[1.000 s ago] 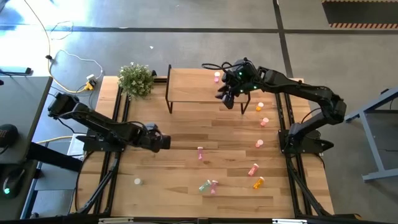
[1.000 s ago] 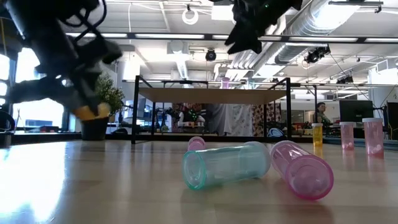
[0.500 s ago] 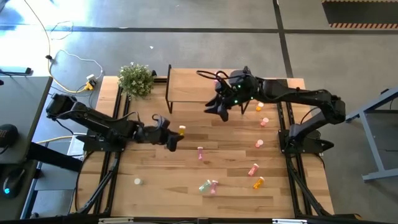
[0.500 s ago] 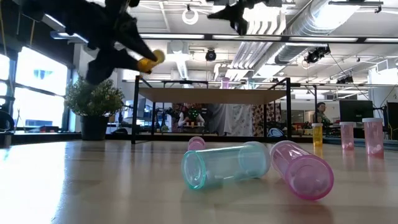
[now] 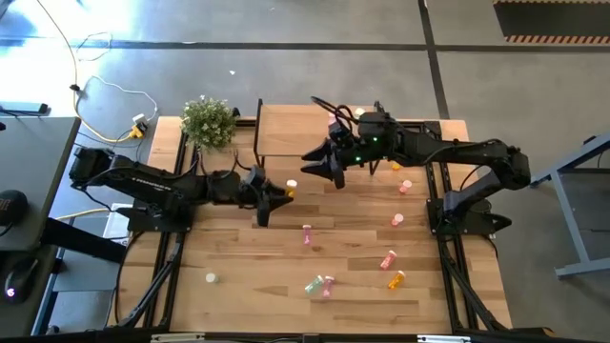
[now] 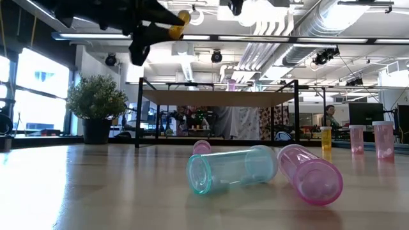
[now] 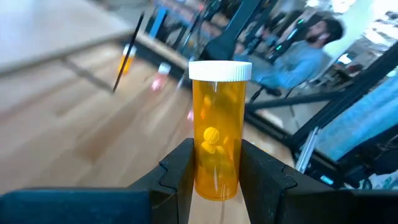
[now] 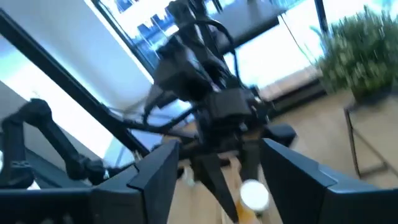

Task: Pick and place medicine bottles onto shelf by color
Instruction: Put the middle orange pill bottle on the shelf

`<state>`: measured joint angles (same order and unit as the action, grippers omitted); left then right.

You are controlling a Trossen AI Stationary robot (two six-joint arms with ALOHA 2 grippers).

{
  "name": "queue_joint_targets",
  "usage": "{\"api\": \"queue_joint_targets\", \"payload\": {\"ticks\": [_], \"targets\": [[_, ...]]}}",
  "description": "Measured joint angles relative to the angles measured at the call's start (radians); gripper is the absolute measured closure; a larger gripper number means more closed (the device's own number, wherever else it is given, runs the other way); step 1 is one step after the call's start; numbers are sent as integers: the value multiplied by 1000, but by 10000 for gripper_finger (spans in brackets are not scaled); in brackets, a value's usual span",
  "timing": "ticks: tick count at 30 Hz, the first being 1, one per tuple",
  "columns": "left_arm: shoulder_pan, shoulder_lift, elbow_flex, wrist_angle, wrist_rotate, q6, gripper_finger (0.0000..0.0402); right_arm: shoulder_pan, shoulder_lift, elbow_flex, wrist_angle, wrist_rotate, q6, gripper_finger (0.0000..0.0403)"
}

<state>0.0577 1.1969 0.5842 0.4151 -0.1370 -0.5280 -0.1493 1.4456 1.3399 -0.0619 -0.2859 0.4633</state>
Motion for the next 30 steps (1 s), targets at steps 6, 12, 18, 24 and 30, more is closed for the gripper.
{"api": "queue_joint_targets", "payload": {"ticks": [6,12,18,24,30], "targets": [[90,0,13,67,129,103,303,-8,0,0,175,32,-34,170],[192,0,79,-1,267,228,303,-59,0,5,247,53,-63,171],[296,0,118,-88,313,295,303,-128,14,166,22,58,-206,171],[390,0,120,-82,346,333,303,-201,78,341,-284,35,-354,171],[442,0,120,-75,344,381,303,-247,156,363,-342,-75,-422,171]]}}
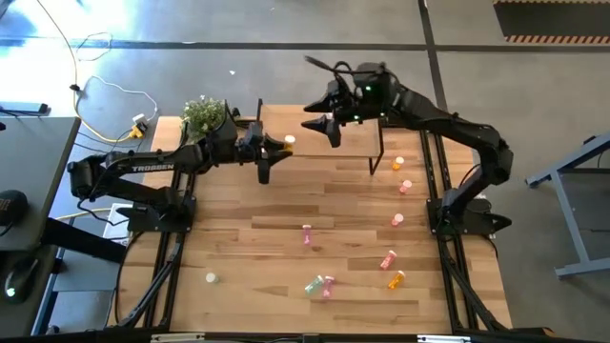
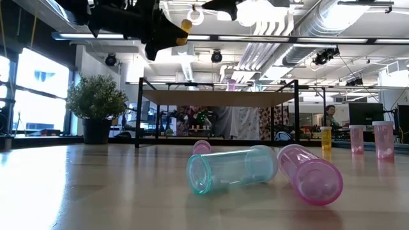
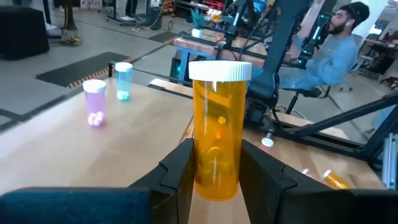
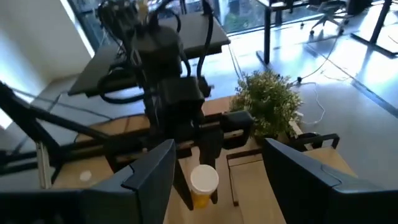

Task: Pick and place medicine bottles onto shelf by color
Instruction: Put the middle orange pill bottle on the shelf

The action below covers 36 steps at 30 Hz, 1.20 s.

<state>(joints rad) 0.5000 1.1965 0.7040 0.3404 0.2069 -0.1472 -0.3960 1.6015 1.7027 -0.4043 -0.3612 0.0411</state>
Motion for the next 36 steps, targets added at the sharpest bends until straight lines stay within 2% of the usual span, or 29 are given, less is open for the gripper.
{"api": "queue_joint_targets", "payload": {"ticks": [8,26,29,36], "targets": [[5,0,0,0,-1,9,303,4,74,0,-1,-85,-87,171],[4,0,0,1,-4,10,303,33,190,1,26,-112,-68,174],[4,1,0,1,-4,10,303,32,188,1,33,-111,-65,193],[4,1,0,1,-4,12,303,30,188,1,28,-109,-49,266]]}}
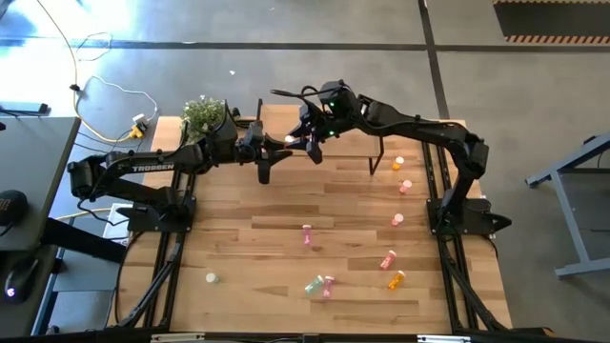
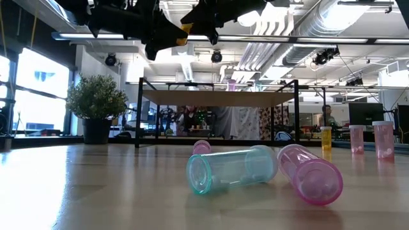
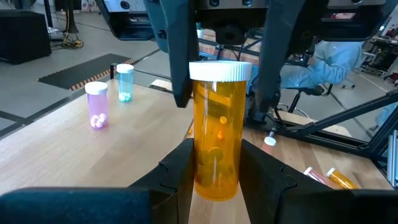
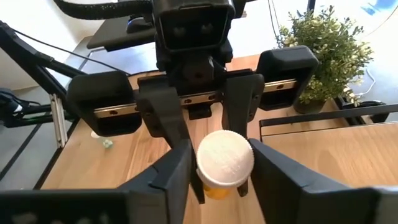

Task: Pick and place medicine bottles onto shelf by color
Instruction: Put the middle orange pill bottle on the shelf

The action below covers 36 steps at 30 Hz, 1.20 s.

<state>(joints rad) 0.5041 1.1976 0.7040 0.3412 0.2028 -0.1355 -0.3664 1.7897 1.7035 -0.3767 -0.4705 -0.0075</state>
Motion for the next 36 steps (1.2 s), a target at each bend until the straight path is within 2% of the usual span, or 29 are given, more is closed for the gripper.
{"api": "queue_joint_targets", "payload": {"ticks": [5,13,20,31,36], "targets": [[0,0,0,1,-1,-1,303,0,0,0,0,1,0,295],[0,0,0,1,-5,-3,300,0,0,0,0,0,9,295],[0,0,0,-1,-7,-27,264,-3,0,0,-1,1,30,295],[45,0,0,-16,-8,-88,187,-52,-1,3,-54,82,37,295],[85,0,0,-16,-9,-108,182,-98,-2,11,-50,212,26,295]]}}
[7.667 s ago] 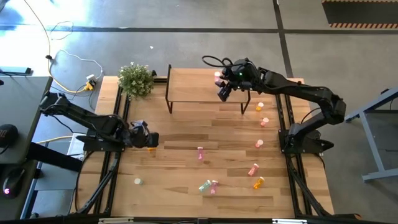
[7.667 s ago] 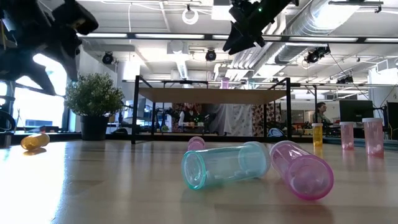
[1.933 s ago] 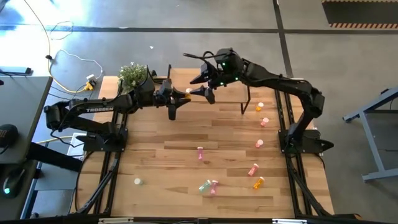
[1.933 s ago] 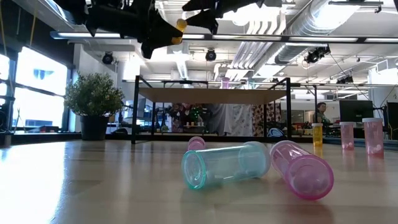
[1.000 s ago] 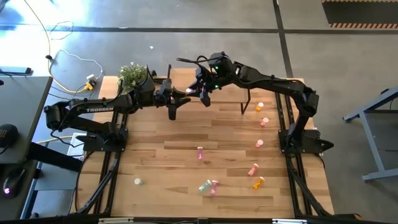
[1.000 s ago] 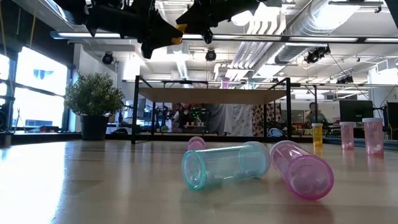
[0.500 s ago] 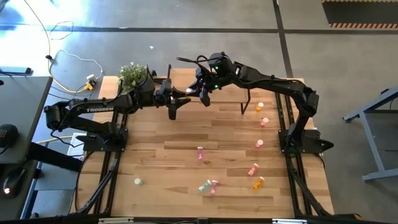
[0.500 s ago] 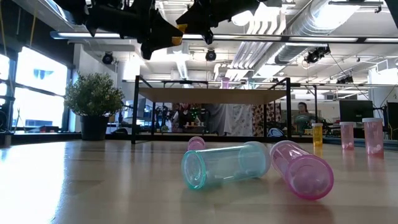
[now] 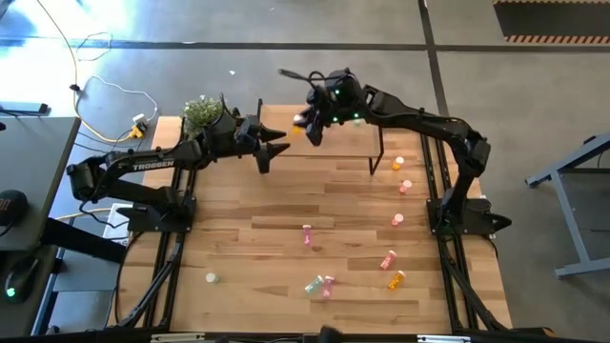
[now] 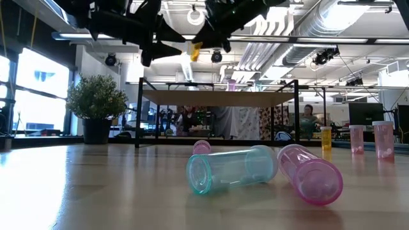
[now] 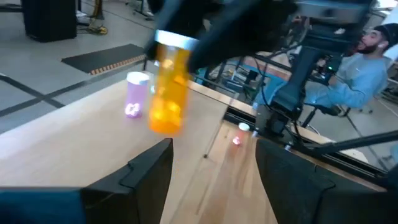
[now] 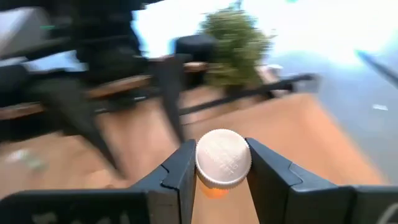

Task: Pick and place medicine bottles onto shelf by color
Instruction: Put the middle orange pill bottle on the shelf

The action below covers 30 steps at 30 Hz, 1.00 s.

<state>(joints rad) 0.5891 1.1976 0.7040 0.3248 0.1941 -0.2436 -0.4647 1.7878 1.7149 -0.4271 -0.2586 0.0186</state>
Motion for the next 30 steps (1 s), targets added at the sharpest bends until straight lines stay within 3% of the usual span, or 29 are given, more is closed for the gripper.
{"api": "queue_joint_targets", "payload": {"ticks": [6,23,30], "targets": [[33,0,0,0,1,0,183,-49,0,-23,86,197,-42,295],[40,0,0,-22,1,11,185,-33,0,-224,213,278,-70,295],[40,0,0,-22,1,11,185,-25,0,-227,220,254,-167,295]]}}
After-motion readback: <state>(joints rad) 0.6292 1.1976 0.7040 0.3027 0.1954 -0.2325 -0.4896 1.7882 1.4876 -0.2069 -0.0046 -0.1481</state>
